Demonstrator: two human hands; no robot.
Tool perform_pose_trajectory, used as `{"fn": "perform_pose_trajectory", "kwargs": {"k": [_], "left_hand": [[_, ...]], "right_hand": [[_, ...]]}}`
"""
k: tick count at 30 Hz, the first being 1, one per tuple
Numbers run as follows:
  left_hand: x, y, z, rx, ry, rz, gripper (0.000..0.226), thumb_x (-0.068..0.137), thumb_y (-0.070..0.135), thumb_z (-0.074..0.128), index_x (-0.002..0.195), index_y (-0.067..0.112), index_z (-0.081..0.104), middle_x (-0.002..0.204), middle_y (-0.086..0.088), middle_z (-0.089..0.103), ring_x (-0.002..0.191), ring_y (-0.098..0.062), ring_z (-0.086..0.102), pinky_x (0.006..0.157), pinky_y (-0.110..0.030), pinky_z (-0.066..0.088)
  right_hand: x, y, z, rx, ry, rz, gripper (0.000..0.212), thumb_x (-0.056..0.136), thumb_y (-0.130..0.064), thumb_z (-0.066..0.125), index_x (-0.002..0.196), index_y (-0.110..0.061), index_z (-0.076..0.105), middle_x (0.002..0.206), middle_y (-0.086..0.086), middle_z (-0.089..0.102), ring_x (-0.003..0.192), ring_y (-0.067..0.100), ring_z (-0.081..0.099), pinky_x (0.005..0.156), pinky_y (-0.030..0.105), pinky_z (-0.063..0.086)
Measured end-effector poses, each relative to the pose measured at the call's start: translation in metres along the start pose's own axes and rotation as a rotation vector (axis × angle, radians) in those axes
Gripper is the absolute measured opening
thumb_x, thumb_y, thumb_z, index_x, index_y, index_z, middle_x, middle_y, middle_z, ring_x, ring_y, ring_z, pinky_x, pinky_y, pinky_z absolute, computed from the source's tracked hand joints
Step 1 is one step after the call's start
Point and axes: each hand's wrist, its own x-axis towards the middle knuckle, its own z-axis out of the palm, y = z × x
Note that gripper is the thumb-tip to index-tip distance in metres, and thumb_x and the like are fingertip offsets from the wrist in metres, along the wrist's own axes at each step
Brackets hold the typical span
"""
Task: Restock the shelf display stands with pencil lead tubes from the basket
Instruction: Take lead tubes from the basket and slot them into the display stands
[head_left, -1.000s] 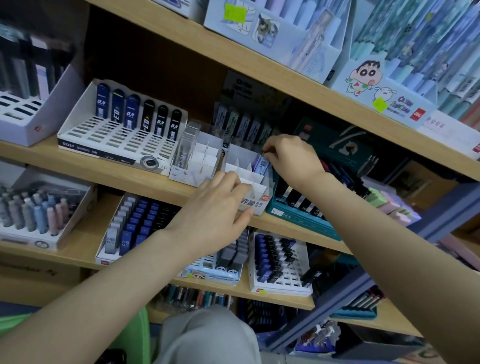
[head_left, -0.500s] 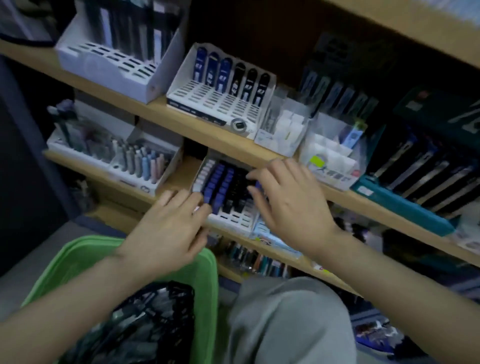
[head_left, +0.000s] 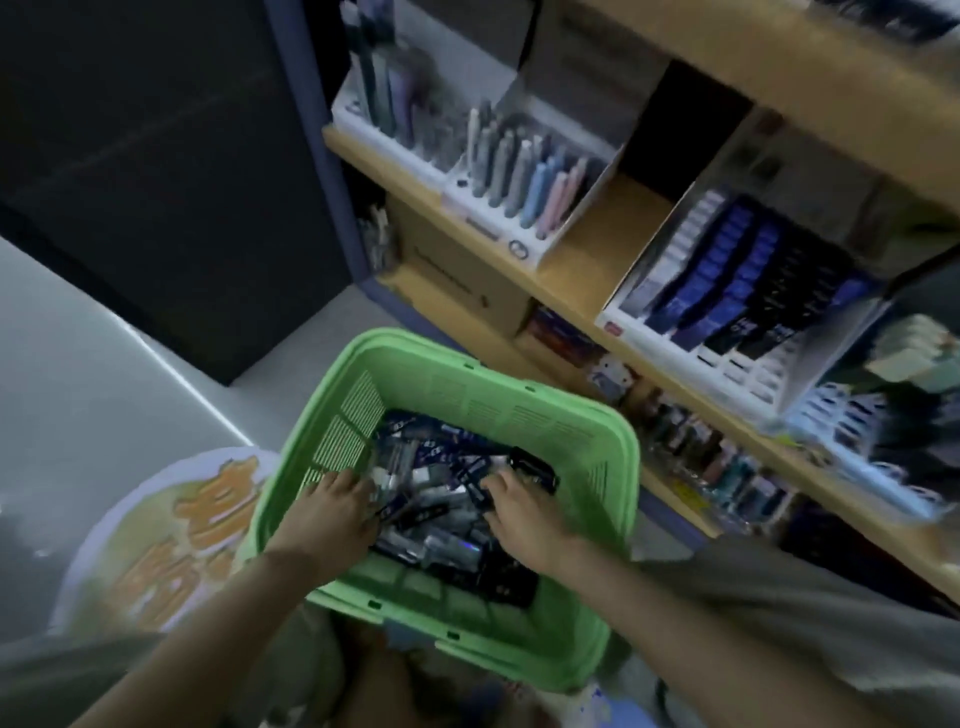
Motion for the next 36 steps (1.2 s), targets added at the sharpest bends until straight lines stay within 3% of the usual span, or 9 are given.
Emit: {"fn": "perform_pose_trajectory", "kwargs": {"k": [3, 8, 12, 15, 20, 24, 29, 33, 36], "left_hand": [[0.02, -0.001, 0.026, -0.173, -0.136, -0.09, 0.048, 0.097, 0.035, 0.043, 0.14, 0.017, 0.035, 0.14, -0.008, 0.04, 0.125, -0.026, 0.042, 0.101, -0.035, 0.036], [0.056, -0.011, 0.075, -0.425, -0.348, -0.142, 0.045, 0.092, 0.037, 0.053, 0.133, 0.02, 0.044, 0.128, -0.012, 0.051, 0.108, -0.027, 0.054, 0.094, -0.038, 0.047], [0.085, -0.018, 0.103, -0.547, -0.465, -0.167, 0.06, 0.085, 0.031, 0.067, 0.137, 0.016, 0.043, 0.135, -0.014, 0.049, 0.117, -0.033, 0.053, 0.101, -0.045, 0.043], [0.102, -0.028, 0.118, -0.555, -0.498, -0.187, 0.082, 0.076, 0.033, 0.076, 0.144, 0.011, 0.035, 0.144, -0.016, 0.039, 0.129, -0.035, 0.042, 0.108, -0.048, 0.036], [0.121, -0.036, 0.137, -0.581, -0.468, -0.217, 0.086, 0.072, 0.034, 0.08, 0.141, 0.008, 0.036, 0.14, -0.016, 0.038, 0.128, -0.034, 0.042, 0.107, -0.047, 0.038], [0.124, -0.032, 0.138, -0.605, -0.42, -0.296, 0.088, 0.07, 0.026, 0.082, 0.137, 0.001, 0.032, 0.138, -0.018, 0.032, 0.129, -0.035, 0.034, 0.108, -0.041, 0.031], [0.128, -0.028, 0.142, -0.615, -0.403, -0.411, 0.079, 0.071, 0.016, 0.082, 0.13, -0.002, 0.032, 0.133, -0.018, 0.04, 0.127, -0.033, 0.04, 0.107, -0.04, 0.036], [0.129, -0.024, 0.144, -0.513, -0.427, -0.402, 0.072, 0.078, 0.019, 0.076, 0.137, 0.002, 0.039, 0.138, -0.019, 0.044, 0.129, -0.034, 0.041, 0.108, -0.04, 0.036], [0.132, -0.021, 0.143, -0.53, -0.413, -0.443, 0.055, 0.082, 0.014, 0.072, 0.131, 0.005, 0.05, 0.129, -0.018, 0.056, 0.12, -0.033, 0.052, 0.1, -0.038, 0.042]], "right_hand": [[0.016, 0.013, 0.043, 0.156, -0.13, 0.123, 0.042, 0.098, -0.022, 0.048, 0.136, -0.009, 0.037, 0.139, 0.01, 0.037, 0.119, 0.027, 0.047, 0.09, 0.033, 0.041], [0.031, 0.023, 0.093, 0.339, -0.297, 0.177, 0.044, 0.094, -0.014, 0.055, 0.135, -0.007, 0.042, 0.136, 0.012, 0.042, 0.121, 0.03, 0.046, 0.097, 0.039, 0.041], [0.037, 0.011, 0.117, 0.503, -0.354, 0.189, 0.055, 0.093, -0.018, 0.059, 0.142, -0.01, 0.036, 0.144, 0.011, 0.037, 0.131, 0.028, 0.039, 0.108, 0.036, 0.034], [0.047, 0.005, 0.126, 0.459, -0.35, 0.163, 0.059, 0.091, -0.021, 0.062, 0.142, -0.006, 0.036, 0.145, 0.013, 0.037, 0.135, 0.027, 0.032, 0.111, 0.03, 0.025], [0.065, 0.001, 0.134, 0.323, -0.419, 0.111, 0.066, 0.089, -0.029, 0.064, 0.143, -0.006, 0.034, 0.146, 0.012, 0.038, 0.135, 0.028, 0.033, 0.112, 0.031, 0.021], [0.071, 0.002, 0.139, 0.263, -0.475, 0.078, 0.05, 0.09, -0.029, 0.062, 0.131, -0.004, 0.049, 0.135, 0.015, 0.046, 0.126, 0.03, 0.04, 0.107, 0.033, 0.025], [0.074, 0.006, 0.141, 0.236, -0.568, 0.026, 0.039, 0.098, -0.018, 0.05, 0.133, -0.002, 0.046, 0.136, 0.017, 0.042, 0.123, 0.032, 0.038, 0.103, 0.036, 0.028], [0.071, 0.012, 0.134, 0.468, -0.581, 0.126, 0.029, 0.099, -0.008, 0.044, 0.128, -0.003, 0.044, 0.129, 0.016, 0.05, 0.117, 0.025, 0.049, 0.087, 0.026, 0.037], [0.07, 0.019, 0.119, 0.658, -0.541, 0.249, 0.013, 0.101, -0.009, 0.037, 0.114, -0.009, 0.041, 0.112, -0.003, 0.05, 0.103, 0.006, 0.053, 0.074, 0.018, 0.039]]}}
